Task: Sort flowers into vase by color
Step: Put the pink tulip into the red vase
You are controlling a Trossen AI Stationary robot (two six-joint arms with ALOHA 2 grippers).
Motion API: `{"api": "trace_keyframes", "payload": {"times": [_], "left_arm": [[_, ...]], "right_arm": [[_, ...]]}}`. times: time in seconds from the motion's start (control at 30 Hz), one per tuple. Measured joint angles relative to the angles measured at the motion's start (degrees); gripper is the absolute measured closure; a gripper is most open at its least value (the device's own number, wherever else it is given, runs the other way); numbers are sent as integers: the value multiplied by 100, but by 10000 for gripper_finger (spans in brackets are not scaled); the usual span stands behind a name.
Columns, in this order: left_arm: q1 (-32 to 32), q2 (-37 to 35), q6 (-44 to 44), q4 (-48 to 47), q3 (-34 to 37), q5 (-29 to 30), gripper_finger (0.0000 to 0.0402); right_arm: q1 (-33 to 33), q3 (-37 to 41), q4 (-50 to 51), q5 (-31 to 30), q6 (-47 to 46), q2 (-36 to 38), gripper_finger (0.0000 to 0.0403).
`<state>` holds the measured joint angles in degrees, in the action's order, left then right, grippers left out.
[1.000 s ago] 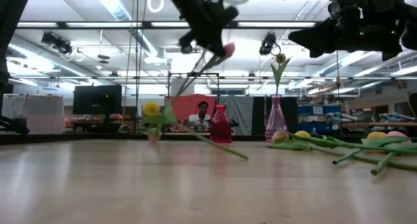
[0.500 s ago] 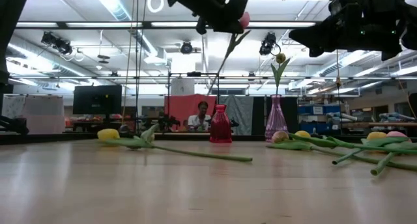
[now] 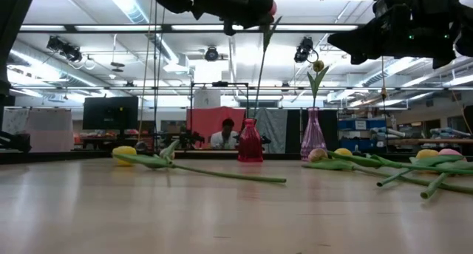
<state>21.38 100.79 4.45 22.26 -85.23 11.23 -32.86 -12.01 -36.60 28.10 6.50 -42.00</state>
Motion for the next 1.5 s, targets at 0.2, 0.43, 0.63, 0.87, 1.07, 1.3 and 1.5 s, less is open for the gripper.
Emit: {"api": "trace_keyframes", "payload": {"times": [0.2, 0.43, 0.63, 0.87, 1.07, 1.3, 1.5], "left_arm": [[71, 0, 39, 400, 0, -151, 379], [225, -65, 109, 335, 0, -146, 381], [304, -330, 90, 201, -14, -142, 390], [304, -201, -12, 4, -2, -115, 389], [315, -201, -35, -123, 97, 17, 389], [311, -201, -346, 402, 760, 32, 388], [302, -201, -703, 189, 1096, 170, 342]], "right_arm": [[0, 0, 15, -11, 13, 0, 341], [0, 0, 37, -11, 68, 0, 341], [-7, 0, 54, -27, 98, 0, 341], [-7, 0, 50, -56, 80, 0, 341], [-13, 0, 50, -46, 79, 0, 341], [-39, 0, 48, -37, 62, 0, 341], [-39, 0, 48, -37, 63, 0, 341]]}}
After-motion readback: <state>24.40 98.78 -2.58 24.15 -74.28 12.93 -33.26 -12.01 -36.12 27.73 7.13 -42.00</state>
